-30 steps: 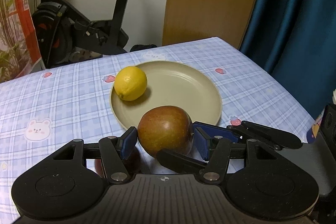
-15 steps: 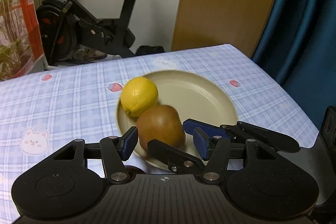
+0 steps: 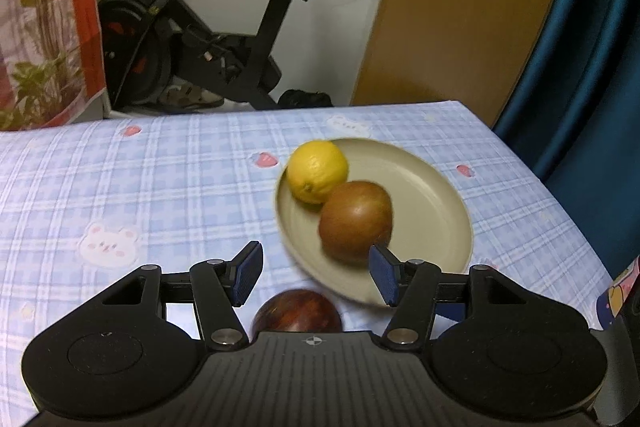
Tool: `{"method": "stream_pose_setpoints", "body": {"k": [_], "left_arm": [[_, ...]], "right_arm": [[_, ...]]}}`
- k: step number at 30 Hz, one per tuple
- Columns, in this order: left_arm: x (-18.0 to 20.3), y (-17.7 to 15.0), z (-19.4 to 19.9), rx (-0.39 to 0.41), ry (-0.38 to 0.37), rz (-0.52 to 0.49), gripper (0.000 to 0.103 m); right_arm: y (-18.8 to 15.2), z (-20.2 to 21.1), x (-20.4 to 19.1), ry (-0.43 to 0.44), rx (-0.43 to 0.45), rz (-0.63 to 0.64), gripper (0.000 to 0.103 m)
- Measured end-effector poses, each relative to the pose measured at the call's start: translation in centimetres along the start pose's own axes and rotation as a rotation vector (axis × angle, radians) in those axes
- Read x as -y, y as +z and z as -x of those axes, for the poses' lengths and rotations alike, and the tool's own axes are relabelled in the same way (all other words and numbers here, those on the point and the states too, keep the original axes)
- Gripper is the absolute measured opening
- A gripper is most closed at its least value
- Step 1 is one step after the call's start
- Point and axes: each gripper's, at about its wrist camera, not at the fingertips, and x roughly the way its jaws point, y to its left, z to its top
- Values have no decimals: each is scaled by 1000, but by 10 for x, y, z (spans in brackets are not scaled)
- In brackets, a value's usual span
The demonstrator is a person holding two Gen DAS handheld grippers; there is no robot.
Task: Organize fruits
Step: 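Grasp the dark red passion fruit with the left tool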
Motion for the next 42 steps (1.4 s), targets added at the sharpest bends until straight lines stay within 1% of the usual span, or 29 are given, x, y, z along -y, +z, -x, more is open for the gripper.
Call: {"method": "stream_pose_setpoints", "body": {"k": [4,9,11,13,15,20,24,25,29,31,36,42], "left_arm": [[-12,-9,2,-27,1,21,62],[-27,-16,-1,-47,2,82,63],[-30,-20,-3,-55,-8,107,63],[-33,-22,-6,-64,-28,131,67],[-34,-24,-9,-68,-39,152,68],[-33,-26,-15,-80,-73,187,69],[-27,-29,-24,-110,-91,177,69],[-25,-30,-24,-112,-83,170,69],[-22,-31,-22,-99,-90,154,65],[-19,-31,-20,-98,-99,140,62],[-8,-34,-14,-90,-91,85,62],[-3,-35,-5,-85,-105,73,62]], "right_arm": [[-3,-4,-11,16,-28,44,58],[-6,-10,-14,35,-49,48,58],[-7,-12,-13,41,-57,43,58],[-7,-14,-13,47,-65,40,58],[-8,-15,-12,52,-74,40,58],[-9,-18,-10,60,-94,35,58],[-9,-21,-8,60,-111,27,58],[-9,-21,-8,61,-112,26,58],[-10,-22,-7,61,-124,17,58],[-10,-23,-7,61,-128,17,58],[-9,-26,-7,58,-139,15,59],[-10,-28,-6,45,-151,9,60]]}}
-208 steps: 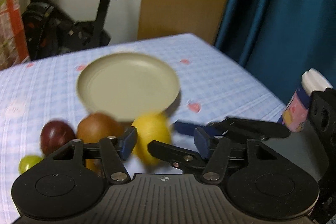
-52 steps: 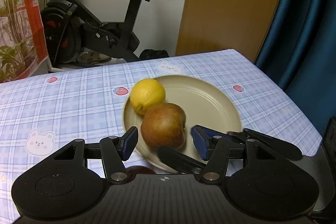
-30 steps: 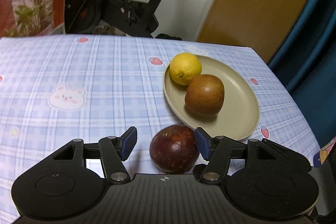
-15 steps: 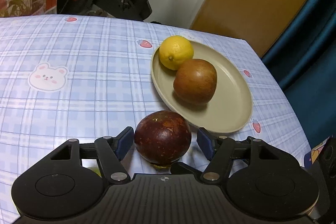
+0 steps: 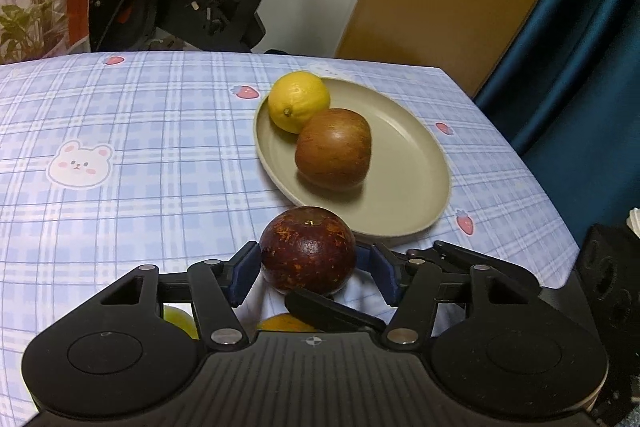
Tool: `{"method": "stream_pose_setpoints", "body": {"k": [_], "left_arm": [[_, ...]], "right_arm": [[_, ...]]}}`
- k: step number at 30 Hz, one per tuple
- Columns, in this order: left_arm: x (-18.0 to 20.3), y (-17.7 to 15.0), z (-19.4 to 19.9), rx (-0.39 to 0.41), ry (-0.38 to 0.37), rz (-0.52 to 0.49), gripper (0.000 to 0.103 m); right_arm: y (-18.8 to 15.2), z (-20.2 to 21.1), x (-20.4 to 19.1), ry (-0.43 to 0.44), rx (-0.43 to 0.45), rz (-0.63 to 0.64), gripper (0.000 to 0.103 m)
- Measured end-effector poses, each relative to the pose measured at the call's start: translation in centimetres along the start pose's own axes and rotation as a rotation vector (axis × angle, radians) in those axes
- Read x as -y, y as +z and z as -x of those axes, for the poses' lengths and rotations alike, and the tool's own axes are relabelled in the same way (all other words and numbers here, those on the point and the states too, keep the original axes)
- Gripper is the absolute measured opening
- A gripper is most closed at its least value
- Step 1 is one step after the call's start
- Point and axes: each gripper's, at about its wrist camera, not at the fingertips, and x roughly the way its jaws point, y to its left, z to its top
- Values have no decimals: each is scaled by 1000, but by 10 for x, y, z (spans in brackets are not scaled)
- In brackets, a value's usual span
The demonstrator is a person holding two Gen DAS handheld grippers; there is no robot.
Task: Organize fruits
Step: 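Grasp the dark red passion fruit with the left tool, then carry the passion fruit onto the plate beside the apple and release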
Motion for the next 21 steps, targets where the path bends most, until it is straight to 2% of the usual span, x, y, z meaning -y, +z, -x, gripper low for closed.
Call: {"method": "stream_pose_setpoints", "body": {"k": [16,21], "left_arm": [[22,-6,15,31,-9,-69,62],[15,-3,12,28,-19,-42,62]], "right_arm": [[-2,4,2,-3,9,-21,61],[-2,5,1,3,18,-19,61]]}}
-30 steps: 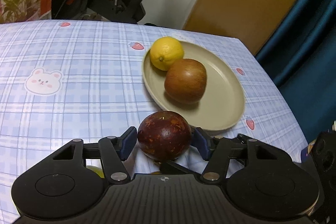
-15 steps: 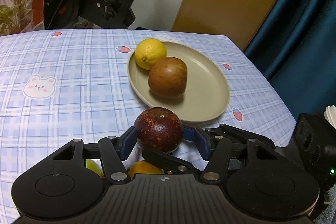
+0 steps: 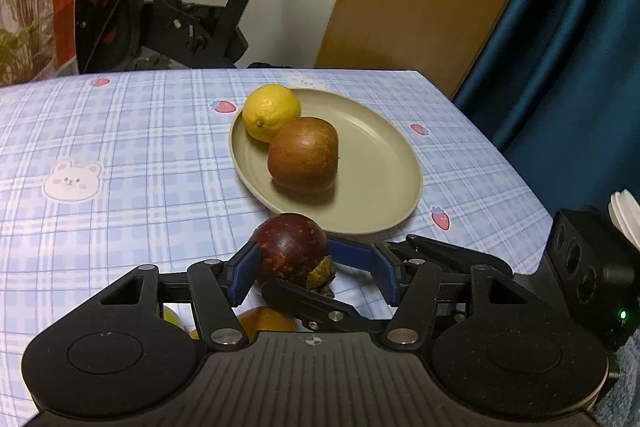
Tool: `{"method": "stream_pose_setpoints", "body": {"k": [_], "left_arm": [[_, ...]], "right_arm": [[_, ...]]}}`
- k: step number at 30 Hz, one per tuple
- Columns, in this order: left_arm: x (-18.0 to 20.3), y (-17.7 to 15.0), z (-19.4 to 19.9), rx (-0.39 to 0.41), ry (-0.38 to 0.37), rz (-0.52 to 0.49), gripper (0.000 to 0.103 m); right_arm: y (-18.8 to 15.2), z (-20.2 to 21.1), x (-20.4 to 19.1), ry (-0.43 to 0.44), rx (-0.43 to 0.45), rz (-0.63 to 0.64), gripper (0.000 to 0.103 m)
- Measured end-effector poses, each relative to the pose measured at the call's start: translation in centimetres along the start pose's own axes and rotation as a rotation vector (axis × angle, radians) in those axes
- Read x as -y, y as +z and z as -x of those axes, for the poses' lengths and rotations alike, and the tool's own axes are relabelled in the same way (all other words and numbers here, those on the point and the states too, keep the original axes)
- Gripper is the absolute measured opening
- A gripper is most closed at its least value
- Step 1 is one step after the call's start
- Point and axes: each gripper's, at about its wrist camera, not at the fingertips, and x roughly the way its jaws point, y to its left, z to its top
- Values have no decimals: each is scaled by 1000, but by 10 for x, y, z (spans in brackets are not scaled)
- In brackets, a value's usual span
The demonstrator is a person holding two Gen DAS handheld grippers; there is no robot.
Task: Organize fruits
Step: 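Carry the passion fruit onto the plate beside the apple and release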
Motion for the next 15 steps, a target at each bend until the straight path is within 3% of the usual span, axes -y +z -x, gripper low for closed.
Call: {"method": "stream_pose_setpoints", "body": {"k": [7,15], "left_arm": [[-25,6,-8,6,3,121,62],[-25,2,-24,-29,-9,120,62]], "right_arm": [[0,0,0,1,-1,-1,61],[-1,-2,0,9,-16,3,61]]}}
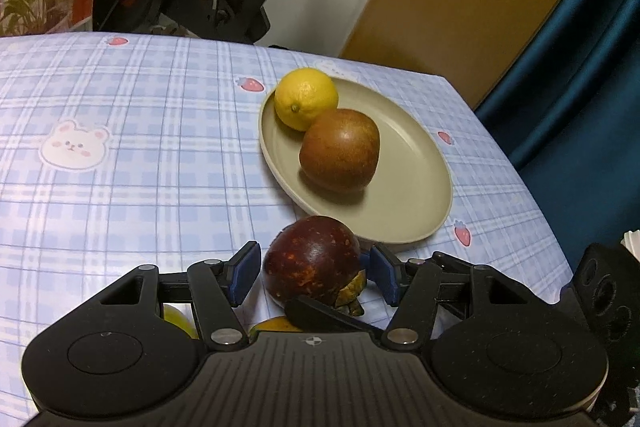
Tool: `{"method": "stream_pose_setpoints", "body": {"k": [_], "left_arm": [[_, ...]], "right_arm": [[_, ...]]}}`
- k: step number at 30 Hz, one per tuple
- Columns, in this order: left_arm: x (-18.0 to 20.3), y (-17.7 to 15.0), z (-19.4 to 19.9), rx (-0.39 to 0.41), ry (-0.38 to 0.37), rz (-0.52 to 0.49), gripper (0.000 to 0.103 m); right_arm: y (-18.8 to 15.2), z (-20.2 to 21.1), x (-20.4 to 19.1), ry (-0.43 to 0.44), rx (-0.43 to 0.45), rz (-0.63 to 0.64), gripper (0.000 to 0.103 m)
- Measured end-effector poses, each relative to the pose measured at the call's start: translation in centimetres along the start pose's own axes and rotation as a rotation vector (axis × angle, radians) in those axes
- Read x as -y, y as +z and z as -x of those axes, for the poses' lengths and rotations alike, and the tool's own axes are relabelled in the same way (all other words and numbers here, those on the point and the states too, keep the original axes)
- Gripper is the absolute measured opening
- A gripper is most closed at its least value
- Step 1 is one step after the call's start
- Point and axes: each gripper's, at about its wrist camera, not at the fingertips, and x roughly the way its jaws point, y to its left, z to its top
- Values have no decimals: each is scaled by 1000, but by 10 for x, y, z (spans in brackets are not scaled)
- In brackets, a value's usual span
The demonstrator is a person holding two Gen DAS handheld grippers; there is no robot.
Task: Organize fruits
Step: 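Carry the passion fruit onto the plate beside the apple and release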
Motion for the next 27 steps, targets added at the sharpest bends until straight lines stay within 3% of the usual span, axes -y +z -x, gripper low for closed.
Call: {"method": "stream_pose_setpoints", "body": {"k": [9,19,27], "left_arm": [[5,-5,7,24,16,-11,62],[38,9,18,100,29,-134,62],[60,24,-5,88,-1,-189,62]], "right_arm": [[0,0,0,10,-1,3,61],[3,25,5,25,162,-24,61],[6,37,13,-66,236,-80,61]]}}
